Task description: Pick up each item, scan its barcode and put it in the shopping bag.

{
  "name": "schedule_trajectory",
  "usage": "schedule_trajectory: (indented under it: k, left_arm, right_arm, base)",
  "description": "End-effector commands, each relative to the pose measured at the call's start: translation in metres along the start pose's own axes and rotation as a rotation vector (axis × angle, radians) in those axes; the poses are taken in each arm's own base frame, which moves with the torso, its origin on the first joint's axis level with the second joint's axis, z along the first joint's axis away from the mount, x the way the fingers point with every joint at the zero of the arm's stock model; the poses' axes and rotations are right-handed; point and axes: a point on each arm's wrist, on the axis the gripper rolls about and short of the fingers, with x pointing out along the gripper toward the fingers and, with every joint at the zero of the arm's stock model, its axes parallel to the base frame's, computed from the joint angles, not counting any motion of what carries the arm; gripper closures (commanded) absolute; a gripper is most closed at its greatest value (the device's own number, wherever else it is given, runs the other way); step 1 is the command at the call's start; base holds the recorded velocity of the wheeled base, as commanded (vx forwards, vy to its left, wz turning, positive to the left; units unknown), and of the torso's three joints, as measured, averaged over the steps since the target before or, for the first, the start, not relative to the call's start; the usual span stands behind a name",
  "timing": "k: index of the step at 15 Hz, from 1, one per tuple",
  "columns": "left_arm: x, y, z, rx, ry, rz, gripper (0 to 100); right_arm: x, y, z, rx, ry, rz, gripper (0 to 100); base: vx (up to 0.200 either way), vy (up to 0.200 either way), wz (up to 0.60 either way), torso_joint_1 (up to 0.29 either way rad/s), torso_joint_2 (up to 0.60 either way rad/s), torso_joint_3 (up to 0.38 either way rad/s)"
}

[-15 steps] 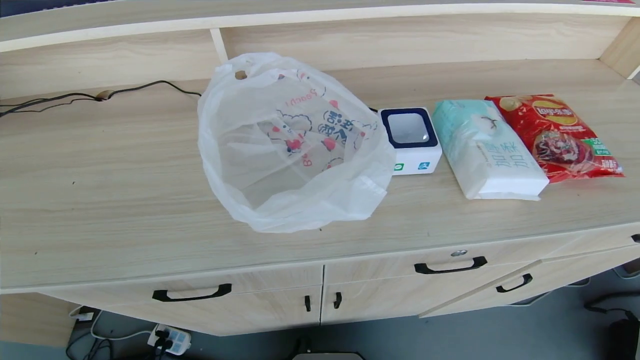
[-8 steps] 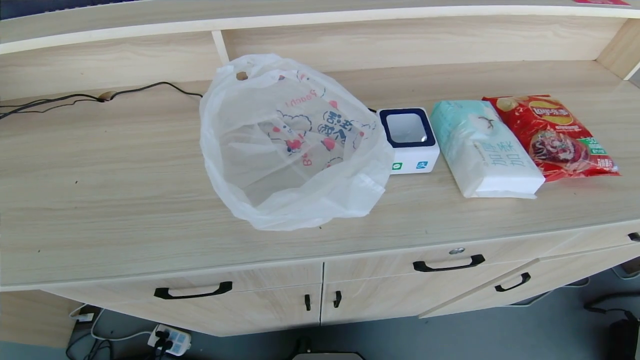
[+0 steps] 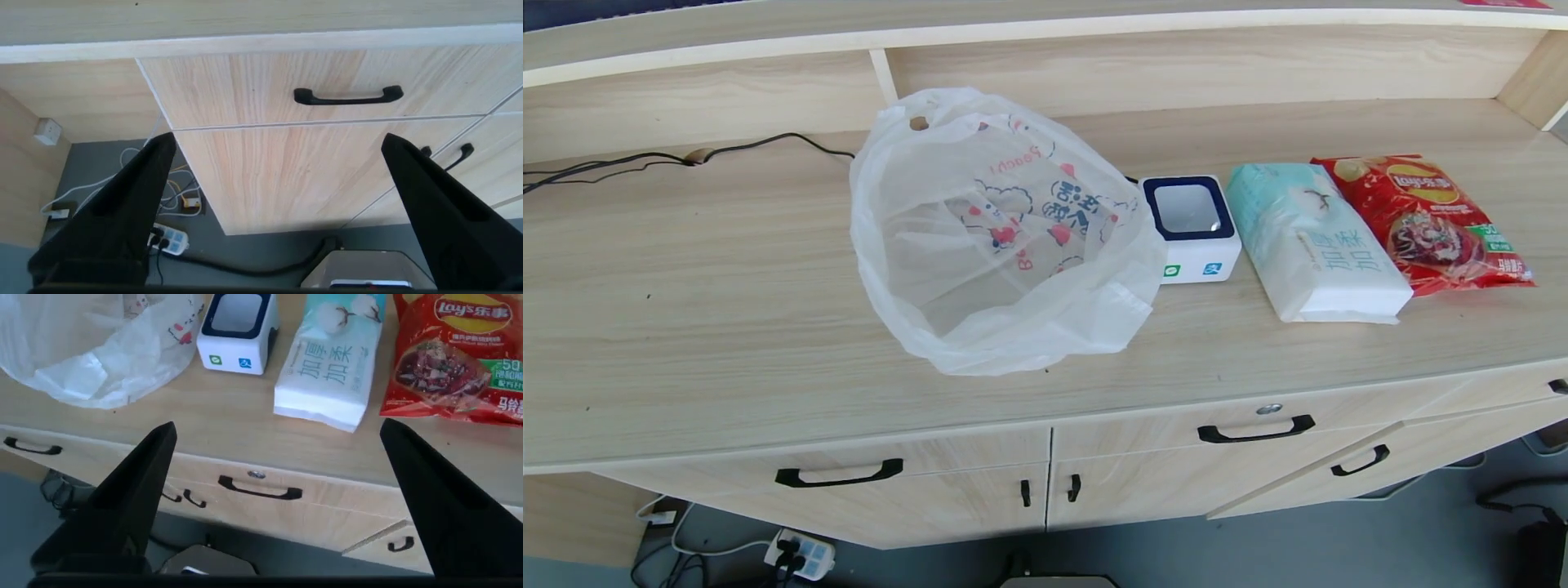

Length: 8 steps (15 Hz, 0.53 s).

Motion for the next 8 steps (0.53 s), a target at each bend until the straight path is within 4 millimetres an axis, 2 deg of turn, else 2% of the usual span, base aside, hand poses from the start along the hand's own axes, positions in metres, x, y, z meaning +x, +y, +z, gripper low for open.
schedule_trajectory:
  k: [1,2,4,5,6,8]
  left_arm:
    - [0.000,0.000,0.000,0.007,-0.001,0.000,0]
    - [0.000,0.000,0.000,0.004,-0.001,0.000,0]
    - [0.000,0.000,0.000,-0.002,-0.001,-0.001,0]
    - [0.000,0.000,0.000,-0.002,-0.001,-0.001,0]
    - [0.000,0.000,0.000,-0.002,0.001,-0.001,0]
    - [0.000,0.000,0.000,-0.002,0.001,0.000,0]
  right_arm:
    - [0.089,-0.022,0.022,0.023,0.131,0.029,0]
    - [0.113,-0.031,0.020,-0.008,0.174,0.014,0]
    - [0.146,-0.040,0.019,-0.018,0.221,0.022,0]
    - [0.154,-0.043,0.019,-0.012,0.236,0.021,0]
    - [0.172,-0.049,0.018,-0.028,0.276,0.026,0]
    - [0.188,-0.055,0.025,-0.050,0.294,0.029,0]
  base:
    - [0.000,0.000,0.00,0.000,0.00,0.000]
    - [0.000,0.000,0.00,0.000,0.00,0.000]
    - [0.000,0.000,0.00,0.000,0.00,0.000]
    - [0.000,0.000,0.00,0.000,0.00,0.000]
    - [0.000,0.000,0.00,0.000,0.00,0.000]
    - [0.000,0.000,0.00,0.000,0.00,0.000]
